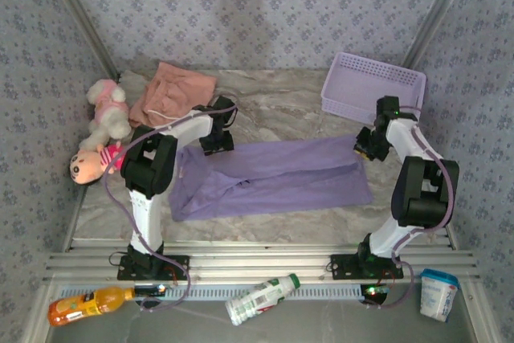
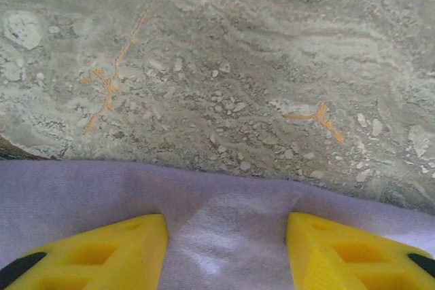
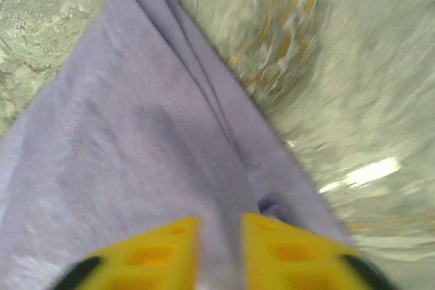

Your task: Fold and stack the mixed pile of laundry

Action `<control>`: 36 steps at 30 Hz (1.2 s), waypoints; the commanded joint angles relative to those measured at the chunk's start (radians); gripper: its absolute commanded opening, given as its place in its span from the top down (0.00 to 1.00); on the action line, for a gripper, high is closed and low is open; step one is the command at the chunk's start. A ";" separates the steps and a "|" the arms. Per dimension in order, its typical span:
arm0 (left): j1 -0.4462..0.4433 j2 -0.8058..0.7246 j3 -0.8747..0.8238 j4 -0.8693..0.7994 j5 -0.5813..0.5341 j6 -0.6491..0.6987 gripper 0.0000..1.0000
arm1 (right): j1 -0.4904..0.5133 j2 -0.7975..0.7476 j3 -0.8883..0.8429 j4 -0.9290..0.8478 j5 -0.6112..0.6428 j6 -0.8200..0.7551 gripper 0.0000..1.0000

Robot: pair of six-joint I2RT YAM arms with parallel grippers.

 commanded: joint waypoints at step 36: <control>-0.014 -0.109 -0.243 0.016 0.008 0.021 0.34 | -0.048 -0.076 -0.282 0.268 -0.141 0.245 0.69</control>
